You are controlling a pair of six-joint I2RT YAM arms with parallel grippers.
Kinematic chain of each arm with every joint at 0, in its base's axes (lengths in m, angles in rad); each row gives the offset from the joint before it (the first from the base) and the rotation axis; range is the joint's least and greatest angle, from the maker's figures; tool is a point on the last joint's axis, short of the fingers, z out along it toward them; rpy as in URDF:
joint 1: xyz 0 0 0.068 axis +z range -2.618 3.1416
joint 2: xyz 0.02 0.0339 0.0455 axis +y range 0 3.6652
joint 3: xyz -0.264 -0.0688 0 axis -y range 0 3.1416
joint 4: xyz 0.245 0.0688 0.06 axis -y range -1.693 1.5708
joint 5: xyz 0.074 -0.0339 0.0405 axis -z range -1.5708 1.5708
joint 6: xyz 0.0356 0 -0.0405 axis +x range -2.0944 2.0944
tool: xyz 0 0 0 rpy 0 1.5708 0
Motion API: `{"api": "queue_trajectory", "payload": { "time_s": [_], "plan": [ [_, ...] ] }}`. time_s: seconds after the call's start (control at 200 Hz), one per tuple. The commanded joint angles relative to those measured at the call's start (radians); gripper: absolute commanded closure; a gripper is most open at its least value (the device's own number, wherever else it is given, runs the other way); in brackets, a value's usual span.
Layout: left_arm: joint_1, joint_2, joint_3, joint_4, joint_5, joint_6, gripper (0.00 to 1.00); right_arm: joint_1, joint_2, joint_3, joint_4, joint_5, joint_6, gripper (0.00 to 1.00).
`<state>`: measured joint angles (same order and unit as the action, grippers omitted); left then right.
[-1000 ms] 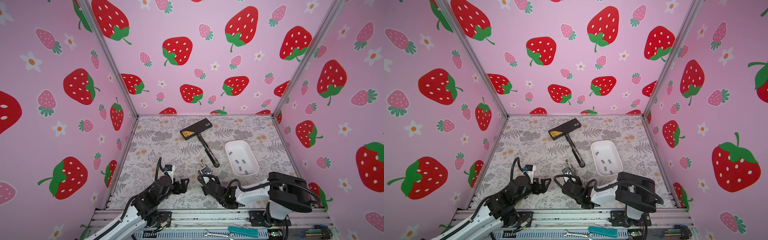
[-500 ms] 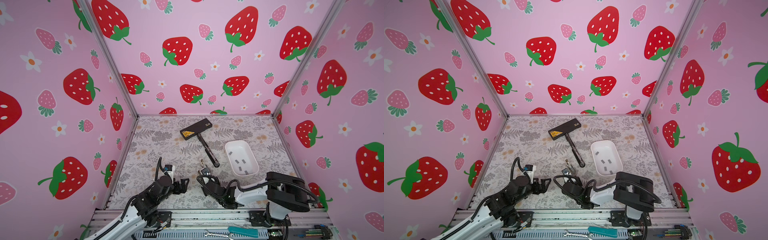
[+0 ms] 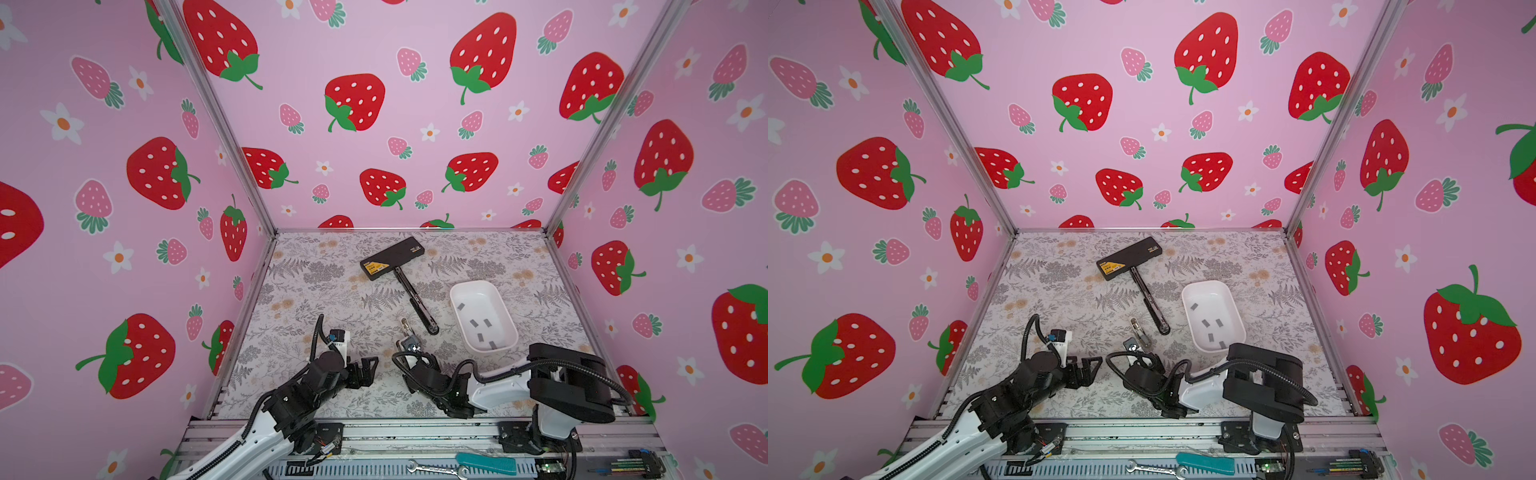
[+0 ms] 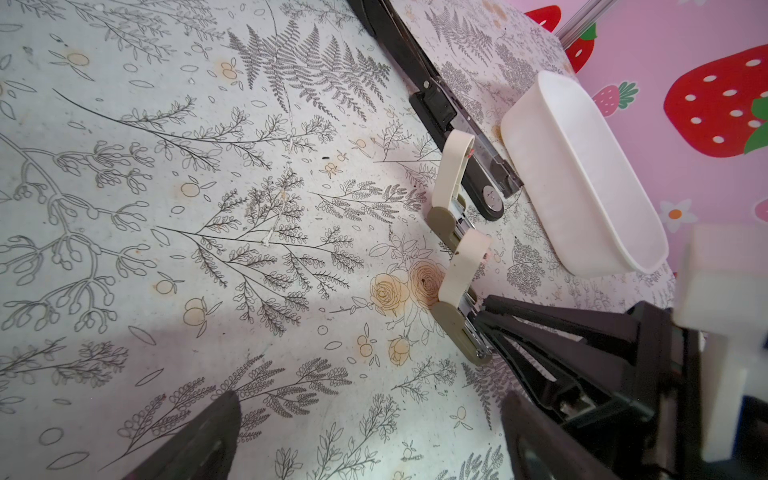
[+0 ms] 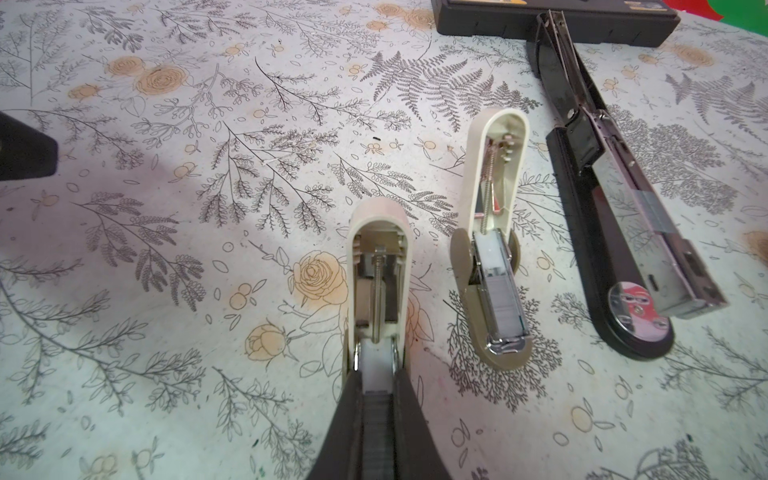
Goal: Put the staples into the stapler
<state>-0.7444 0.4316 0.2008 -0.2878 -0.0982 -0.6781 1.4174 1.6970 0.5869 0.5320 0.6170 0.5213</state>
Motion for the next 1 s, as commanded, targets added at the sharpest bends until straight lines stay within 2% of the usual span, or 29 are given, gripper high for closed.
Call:
{"api": "queue_trajectory", "payload": {
  "time_s": [0.0,0.58,0.996],
  "plan": [
    [-0.001,0.001,0.009,0.016,-0.024,-0.011,0.01,-0.003,0.013,0.002,0.006,0.009,0.004,0.99],
    [-0.003,0.005,0.010,0.017,-0.026,-0.011,0.01,-0.003,0.022,-0.014,0.032,-0.017,0.006,1.00],
    [-0.002,0.011,0.013,0.018,-0.034,-0.008,0.01,-0.003,0.005,-0.054,0.017,-0.068,0.057,1.00]
  ]
}}
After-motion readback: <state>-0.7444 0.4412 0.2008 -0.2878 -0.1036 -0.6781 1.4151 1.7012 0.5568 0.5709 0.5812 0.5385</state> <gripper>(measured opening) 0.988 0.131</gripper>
